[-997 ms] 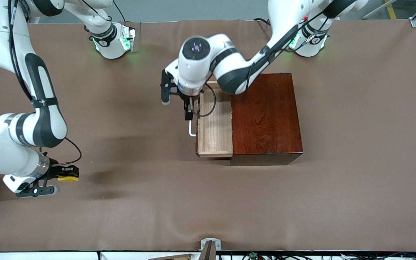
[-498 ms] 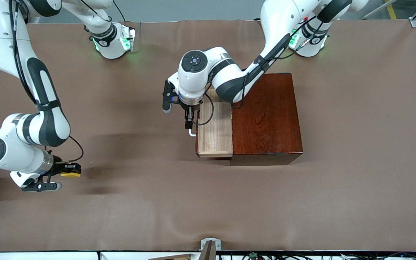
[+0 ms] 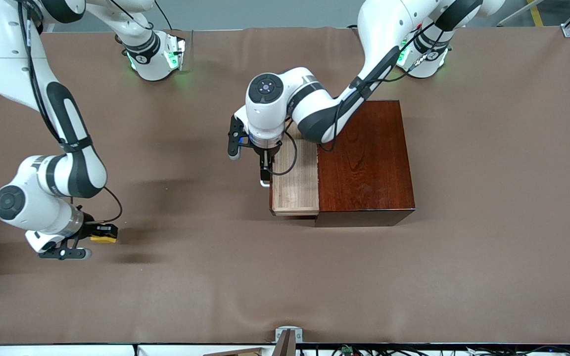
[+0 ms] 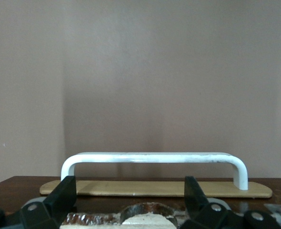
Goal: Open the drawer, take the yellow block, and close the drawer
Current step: 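Push the drawer shut with the left gripper while the right gripper holds the cube, then lower the cube onto the table with the right gripper and release it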
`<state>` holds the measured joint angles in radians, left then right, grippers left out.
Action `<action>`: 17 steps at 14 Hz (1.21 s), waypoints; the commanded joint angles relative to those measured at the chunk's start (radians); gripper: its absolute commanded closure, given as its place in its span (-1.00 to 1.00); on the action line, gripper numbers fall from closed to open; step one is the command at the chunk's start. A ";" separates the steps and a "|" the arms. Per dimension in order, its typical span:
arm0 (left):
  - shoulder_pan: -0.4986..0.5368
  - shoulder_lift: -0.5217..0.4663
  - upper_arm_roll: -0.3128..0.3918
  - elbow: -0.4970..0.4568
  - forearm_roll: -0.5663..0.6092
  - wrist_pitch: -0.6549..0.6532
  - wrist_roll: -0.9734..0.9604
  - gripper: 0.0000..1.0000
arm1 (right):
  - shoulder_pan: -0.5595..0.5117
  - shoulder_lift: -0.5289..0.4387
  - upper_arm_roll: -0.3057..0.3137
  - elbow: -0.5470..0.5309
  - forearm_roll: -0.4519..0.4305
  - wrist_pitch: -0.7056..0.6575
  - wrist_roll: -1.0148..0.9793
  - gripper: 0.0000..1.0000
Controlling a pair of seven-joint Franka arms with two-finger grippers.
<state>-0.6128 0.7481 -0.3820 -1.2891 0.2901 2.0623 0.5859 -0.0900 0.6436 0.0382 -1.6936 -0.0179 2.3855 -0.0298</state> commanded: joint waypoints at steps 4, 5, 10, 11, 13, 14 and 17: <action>-0.039 -0.004 0.043 0.014 0.142 -0.250 0.008 -1.00 | -0.010 0.016 0.012 -0.054 -0.024 0.089 0.018 1.00; -0.039 -0.004 0.044 0.011 0.149 -0.273 0.008 -1.00 | -0.010 0.025 0.014 -0.055 -0.022 0.101 0.021 1.00; -0.031 -0.012 0.046 0.014 0.181 -0.405 0.014 -1.00 | -0.010 0.042 0.014 -0.057 -0.016 0.113 0.025 -0.21; -0.033 -0.019 0.046 0.014 0.201 -0.424 0.015 -1.00 | -0.010 0.044 0.014 -0.057 -0.014 0.115 0.027 -0.99; -0.033 -0.027 0.046 0.016 0.236 -0.458 0.015 -1.00 | -0.008 0.044 0.014 -0.057 -0.013 0.113 0.025 -1.00; -0.031 -0.029 0.045 0.016 0.257 -0.471 0.017 -1.00 | -0.008 0.044 0.014 -0.057 -0.013 0.113 0.025 -1.00; -0.030 -0.033 0.044 0.014 0.267 -0.485 0.015 -1.00 | -0.008 0.042 0.014 -0.057 -0.013 0.112 0.024 -1.00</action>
<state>-0.6430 0.7399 -0.3418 -1.2654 0.5152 1.6264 0.5870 -0.0894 0.6902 0.0410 -1.7445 -0.0198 2.4902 -0.0229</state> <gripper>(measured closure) 0.000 0.000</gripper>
